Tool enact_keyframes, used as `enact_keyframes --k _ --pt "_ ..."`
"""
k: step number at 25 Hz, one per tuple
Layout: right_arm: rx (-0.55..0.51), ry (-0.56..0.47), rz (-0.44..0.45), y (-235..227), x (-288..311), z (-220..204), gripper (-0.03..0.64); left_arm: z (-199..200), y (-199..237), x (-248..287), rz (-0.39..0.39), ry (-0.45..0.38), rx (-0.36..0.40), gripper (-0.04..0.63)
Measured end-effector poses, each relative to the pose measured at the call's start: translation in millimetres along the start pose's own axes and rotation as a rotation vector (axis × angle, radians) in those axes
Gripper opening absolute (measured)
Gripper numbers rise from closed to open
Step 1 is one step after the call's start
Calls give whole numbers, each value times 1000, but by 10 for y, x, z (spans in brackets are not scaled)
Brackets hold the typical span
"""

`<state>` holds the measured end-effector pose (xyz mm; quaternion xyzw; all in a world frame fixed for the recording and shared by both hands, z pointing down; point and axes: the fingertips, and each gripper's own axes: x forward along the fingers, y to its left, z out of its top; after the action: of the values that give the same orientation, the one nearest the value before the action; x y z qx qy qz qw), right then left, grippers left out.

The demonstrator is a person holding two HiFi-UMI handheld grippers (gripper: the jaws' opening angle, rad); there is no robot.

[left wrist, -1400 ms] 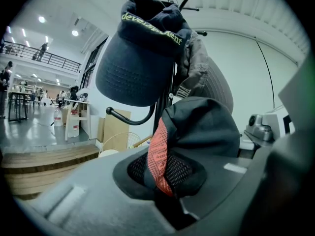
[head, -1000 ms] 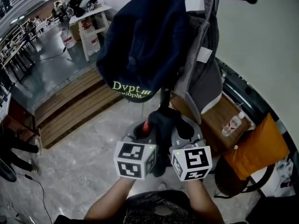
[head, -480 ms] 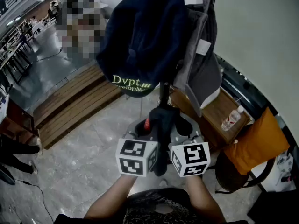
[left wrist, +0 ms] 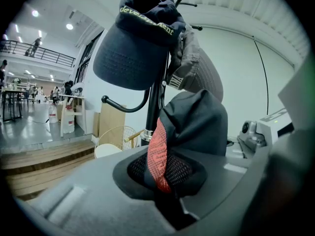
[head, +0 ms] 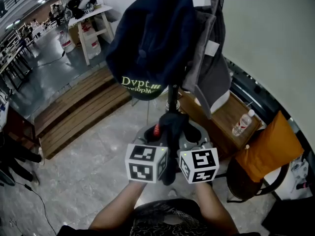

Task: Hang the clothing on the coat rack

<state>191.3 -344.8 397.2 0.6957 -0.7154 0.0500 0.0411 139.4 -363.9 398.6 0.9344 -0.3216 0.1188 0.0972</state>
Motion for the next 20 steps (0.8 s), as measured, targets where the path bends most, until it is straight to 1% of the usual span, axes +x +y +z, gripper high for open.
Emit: enact_keyframes --k 12,20 --pt "-6 51 -23 17 -45 -170 19 -116 -75 -34 -24 16 -19 32" --pt "-7 63 -23 55 -46 -231 18 -169 -81 -46 -22 34 -24 32"
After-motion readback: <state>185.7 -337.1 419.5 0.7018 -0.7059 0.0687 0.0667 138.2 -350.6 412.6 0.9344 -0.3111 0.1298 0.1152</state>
